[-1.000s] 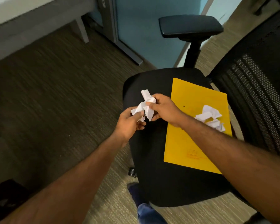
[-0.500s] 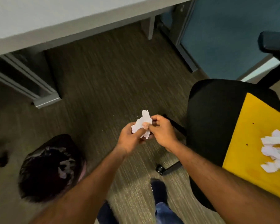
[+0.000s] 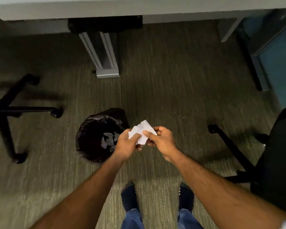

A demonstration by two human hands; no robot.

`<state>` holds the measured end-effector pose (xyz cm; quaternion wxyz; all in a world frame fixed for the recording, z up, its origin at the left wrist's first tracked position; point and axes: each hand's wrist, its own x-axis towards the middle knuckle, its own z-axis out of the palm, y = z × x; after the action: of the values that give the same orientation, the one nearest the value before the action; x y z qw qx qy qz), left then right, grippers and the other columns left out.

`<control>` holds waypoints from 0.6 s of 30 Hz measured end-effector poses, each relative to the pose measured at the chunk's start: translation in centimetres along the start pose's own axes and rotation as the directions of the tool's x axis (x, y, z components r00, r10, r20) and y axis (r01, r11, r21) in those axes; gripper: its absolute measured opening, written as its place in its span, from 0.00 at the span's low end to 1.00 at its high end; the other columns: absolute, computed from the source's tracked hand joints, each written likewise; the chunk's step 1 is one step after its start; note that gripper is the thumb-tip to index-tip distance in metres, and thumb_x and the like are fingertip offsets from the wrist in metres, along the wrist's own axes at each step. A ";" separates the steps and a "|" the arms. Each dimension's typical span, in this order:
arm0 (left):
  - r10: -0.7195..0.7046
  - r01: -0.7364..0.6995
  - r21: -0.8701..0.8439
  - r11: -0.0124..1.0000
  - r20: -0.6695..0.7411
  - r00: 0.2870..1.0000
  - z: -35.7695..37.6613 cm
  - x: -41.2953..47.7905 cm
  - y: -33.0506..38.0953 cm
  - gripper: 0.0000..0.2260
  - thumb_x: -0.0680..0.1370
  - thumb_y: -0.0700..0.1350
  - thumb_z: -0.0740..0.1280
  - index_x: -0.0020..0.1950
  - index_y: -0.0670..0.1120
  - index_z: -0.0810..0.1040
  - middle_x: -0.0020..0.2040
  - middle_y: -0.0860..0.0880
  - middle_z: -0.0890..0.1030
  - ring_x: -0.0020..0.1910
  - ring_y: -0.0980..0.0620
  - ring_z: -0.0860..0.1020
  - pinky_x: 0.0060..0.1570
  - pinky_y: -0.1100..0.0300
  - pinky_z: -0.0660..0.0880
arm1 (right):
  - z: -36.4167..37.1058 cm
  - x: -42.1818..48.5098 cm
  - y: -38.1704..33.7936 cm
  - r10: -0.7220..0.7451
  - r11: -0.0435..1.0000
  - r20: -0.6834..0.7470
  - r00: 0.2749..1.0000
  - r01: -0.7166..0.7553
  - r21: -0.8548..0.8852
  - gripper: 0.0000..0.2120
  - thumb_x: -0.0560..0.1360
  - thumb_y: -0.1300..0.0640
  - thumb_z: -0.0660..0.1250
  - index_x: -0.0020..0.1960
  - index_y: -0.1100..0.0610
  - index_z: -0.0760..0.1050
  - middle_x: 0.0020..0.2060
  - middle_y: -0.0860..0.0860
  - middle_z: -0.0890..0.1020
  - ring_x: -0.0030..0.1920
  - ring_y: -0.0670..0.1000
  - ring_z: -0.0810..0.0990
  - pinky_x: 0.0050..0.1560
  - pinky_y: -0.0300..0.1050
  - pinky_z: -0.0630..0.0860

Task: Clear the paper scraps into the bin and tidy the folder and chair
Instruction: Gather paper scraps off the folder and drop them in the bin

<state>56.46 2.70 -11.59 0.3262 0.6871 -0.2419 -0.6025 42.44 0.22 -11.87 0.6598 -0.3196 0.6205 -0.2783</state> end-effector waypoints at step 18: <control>-0.376 0.300 -0.258 0.918 -0.330 0.866 -16.0 3.3 -6.0 0.18 0.77 0.49 0.70 0.63 0.44 0.72 0.48 0.45 0.80 0.42 0.45 0.82 0.36 0.54 0.80 | 14.7 6.1 5.0 0.048 0.706 0.113 0.992 0.046 -0.706 0.30 0.64 0.43 0.77 0.61 0.55 0.76 0.53 0.51 0.83 0.52 0.54 0.82 0.49 0.44 0.77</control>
<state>72.35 6.83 -17.30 0.3218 0.7845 0.0105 -0.5300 57.41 -0.17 -19.24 0.5238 -0.5643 0.6381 0.0013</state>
